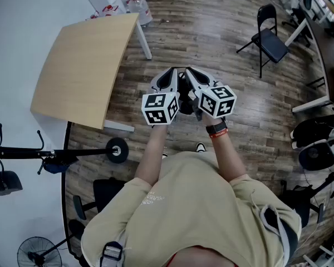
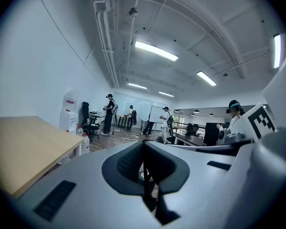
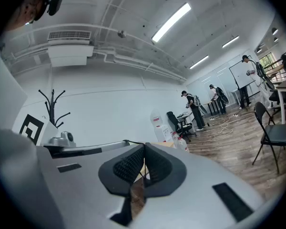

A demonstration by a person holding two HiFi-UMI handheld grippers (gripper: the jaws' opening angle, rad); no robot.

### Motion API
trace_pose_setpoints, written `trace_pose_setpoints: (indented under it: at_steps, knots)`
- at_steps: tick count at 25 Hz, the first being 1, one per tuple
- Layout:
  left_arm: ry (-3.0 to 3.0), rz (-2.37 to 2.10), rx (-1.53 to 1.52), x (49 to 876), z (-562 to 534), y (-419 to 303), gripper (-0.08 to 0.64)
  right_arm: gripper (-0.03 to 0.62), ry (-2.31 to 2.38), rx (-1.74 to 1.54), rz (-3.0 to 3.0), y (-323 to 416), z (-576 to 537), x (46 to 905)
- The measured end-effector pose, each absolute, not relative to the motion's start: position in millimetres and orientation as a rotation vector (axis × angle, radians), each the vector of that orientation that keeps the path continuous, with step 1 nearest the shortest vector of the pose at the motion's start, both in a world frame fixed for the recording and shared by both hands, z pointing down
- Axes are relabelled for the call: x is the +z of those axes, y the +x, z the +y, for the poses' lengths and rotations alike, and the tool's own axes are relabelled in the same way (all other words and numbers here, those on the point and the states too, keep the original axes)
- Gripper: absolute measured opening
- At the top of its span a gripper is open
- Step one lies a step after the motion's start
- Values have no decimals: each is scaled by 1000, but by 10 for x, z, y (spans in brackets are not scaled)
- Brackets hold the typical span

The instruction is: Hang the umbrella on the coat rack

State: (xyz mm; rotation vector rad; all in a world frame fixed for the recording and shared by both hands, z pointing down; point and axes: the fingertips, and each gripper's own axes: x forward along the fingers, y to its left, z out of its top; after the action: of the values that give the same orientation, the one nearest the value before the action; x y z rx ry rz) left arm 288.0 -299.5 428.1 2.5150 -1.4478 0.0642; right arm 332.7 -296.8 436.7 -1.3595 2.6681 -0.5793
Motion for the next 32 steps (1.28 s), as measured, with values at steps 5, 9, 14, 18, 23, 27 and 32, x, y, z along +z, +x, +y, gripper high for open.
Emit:
trace_pose_setpoints:
  at_steps: [5,9,14,18,23,27,32]
  knots:
    - [2508,-1449,58,4282,-2912,2601,23,20,-1356,-578,2681,3043,-2891,4372]
    - [2500,-1450,42,4276,-2852,2415,23,20,-1347,-585,2687,2857,-2832,4368]
    - [2485,-1463,33,4290,-2754,2141,23,20,-1334,-590,2716,2575,-2753,4384]
    - [2463,-1500,19,4272,-2704,1788,23,20,-1280,-596,2739,2220,-2710,4370]
    - [2424,-1564,7,4263,-2588,1245,23,20,-1183,-599,2788,1679,-2600,4353]
    - [2395,-1626,8,4273,-2428,812,23,20,-1107,-617,2820,1243,-2472,4374]
    - [2304,-1730,-18,4273,-2215,124,23,20,-984,-625,2892,556,-2307,4369]
